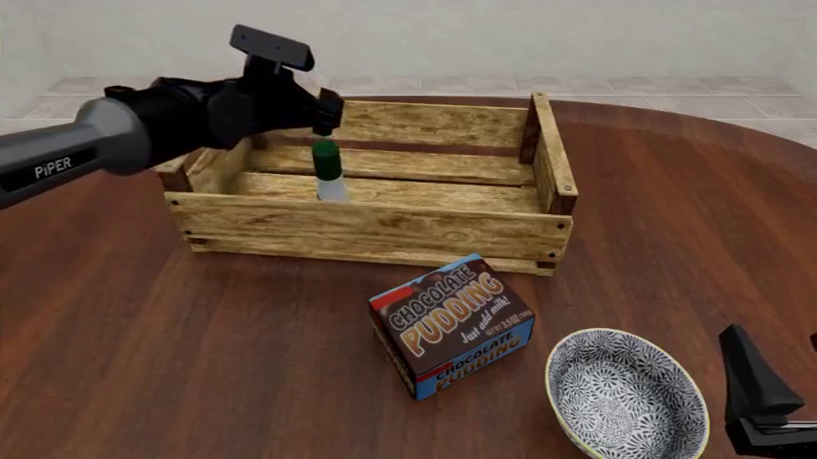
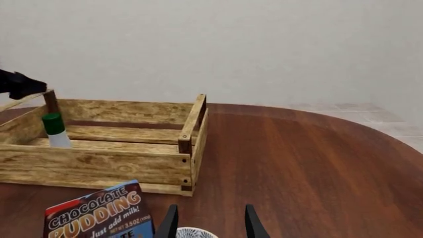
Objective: Pick up the salad dressing and put it in the tray.
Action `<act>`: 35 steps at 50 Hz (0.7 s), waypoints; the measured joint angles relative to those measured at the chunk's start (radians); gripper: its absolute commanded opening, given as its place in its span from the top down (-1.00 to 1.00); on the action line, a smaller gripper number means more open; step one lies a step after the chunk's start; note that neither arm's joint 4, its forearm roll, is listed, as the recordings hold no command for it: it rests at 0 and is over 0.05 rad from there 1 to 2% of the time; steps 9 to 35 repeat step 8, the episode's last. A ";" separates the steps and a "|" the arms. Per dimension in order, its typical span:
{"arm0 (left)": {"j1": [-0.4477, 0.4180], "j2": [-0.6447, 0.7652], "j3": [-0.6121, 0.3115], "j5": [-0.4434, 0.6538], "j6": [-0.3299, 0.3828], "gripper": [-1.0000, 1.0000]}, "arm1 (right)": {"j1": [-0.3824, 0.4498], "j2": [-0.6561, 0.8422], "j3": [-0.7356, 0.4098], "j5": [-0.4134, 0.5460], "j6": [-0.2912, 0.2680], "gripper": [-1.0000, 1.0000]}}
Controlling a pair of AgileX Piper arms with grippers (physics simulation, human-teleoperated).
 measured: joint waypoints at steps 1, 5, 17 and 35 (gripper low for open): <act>-0.001 -0.006 0.005 -0.002 0.001 -1.00 | 0.000 0.000 0.000 0.000 0.000 -1.00; -0.007 -0.028 0.027 -0.009 0.002 -1.00 | 0.000 0.000 0.000 -0.001 0.000 -1.00; -0.010 -0.045 0.043 -0.014 0.003 -1.00 | 0.000 0.000 0.001 -0.001 -0.001 -1.00; -0.010 -0.045 0.043 -0.014 0.003 -1.00 | 0.000 0.000 0.001 -0.001 -0.001 -1.00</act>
